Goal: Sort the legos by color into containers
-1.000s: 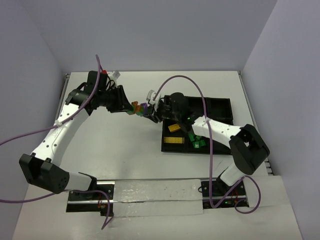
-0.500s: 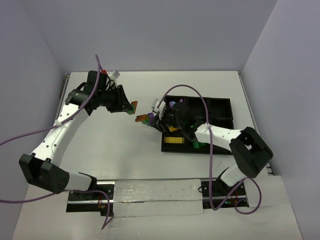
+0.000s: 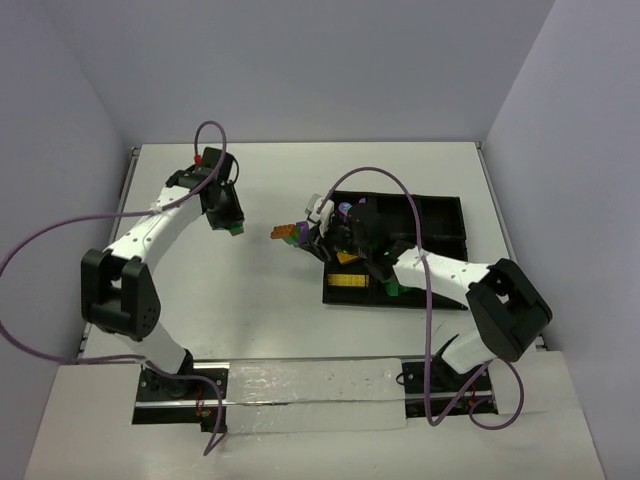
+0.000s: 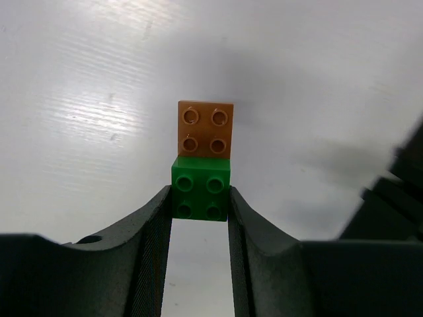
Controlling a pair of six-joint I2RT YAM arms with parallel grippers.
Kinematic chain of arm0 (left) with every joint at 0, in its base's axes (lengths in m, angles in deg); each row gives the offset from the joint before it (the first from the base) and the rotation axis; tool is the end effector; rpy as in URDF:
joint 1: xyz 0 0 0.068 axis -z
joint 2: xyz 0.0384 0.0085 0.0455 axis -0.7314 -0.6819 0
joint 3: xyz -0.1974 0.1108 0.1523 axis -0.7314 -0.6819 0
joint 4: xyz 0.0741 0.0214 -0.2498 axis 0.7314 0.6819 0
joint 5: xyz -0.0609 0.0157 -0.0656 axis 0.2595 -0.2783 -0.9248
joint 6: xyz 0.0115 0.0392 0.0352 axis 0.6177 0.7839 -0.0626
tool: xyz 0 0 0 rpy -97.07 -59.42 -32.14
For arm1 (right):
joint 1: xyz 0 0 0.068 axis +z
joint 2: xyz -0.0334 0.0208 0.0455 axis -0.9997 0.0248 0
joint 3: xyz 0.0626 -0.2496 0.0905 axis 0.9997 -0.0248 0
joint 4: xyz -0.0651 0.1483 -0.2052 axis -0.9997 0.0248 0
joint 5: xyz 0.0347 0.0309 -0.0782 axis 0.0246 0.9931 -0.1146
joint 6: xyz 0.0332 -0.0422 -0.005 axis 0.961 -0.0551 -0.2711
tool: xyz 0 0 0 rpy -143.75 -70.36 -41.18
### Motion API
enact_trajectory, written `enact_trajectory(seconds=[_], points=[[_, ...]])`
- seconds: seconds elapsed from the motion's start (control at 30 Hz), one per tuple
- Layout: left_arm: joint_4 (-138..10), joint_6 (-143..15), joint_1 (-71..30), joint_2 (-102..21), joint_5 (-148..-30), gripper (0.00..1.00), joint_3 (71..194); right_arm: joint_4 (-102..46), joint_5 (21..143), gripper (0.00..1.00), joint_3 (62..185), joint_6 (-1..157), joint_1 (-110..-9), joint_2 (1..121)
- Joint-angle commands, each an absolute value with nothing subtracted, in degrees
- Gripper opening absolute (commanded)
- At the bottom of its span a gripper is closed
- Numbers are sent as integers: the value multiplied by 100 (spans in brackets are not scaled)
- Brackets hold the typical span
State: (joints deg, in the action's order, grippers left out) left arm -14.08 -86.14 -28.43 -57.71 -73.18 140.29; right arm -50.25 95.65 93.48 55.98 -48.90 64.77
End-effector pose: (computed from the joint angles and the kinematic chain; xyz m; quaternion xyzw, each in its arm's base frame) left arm 0.3226 -0.1036 0.2839 -0.1427 0.9556 -0.0544 0.2519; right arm 0.2422 0.2178 0.2344 -0.4635 0.6527 0.2697 0.5352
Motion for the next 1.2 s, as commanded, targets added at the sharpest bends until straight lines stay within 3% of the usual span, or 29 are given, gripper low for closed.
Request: enact_trajectory(seconds=[0.0, 0.1, 0.23, 0.27, 0.33, 0.43, 0.57, 0.77, 0.93, 1.17], points=[[-1828, -9003, -2978, -6100, -6595, 0, 13930, -5044, 9431, 0, 9353, 5549, -4783, 6110], [-1845, -9079, -2978, -6350, -6418, 2, 13950, -5012, 9392, 0, 9294, 5534, -4777, 6054], [-1776, -9106, -2974, -6733, -6305, 22, 13967, -5039, 9324, 0, 9186, 5551, -4771, 5968], [-1768, -9106, -2973, -6762, -6279, 32, 13971, -5048, 9308, 0, 9167, 5551, -4771, 5959], [-1754, -9087, -2978, -6780, -6267, 70, 13979, -5044, 9280, 0, 9170, 5544, -4771, 5962], [-1693, -8975, -2978, -6717, -6312, 92, 14078, -5053, 9291, 0, 9196, 5533, -4765, 6017], [-1395, -8857, -3017, -6501, -6225, 94, 14354, -5000, 9297, 0, 9283, 5501, -4755, 6094], [-933, -8890, -3145, -5656, -6723, 89, 14906, -4834, 9005, 0, 9535, 5371, -4714, 6279], [-842, -9508, -3145, -5090, -8277, 89, 14858, -4911, 8201, 0, 9859, 5228, -4544, 6671], [-1565, -11387, -3205, -4466, -10097, 89, 13672, -5593, 7084, 0, 10079, 4796, -4386, 7196]])
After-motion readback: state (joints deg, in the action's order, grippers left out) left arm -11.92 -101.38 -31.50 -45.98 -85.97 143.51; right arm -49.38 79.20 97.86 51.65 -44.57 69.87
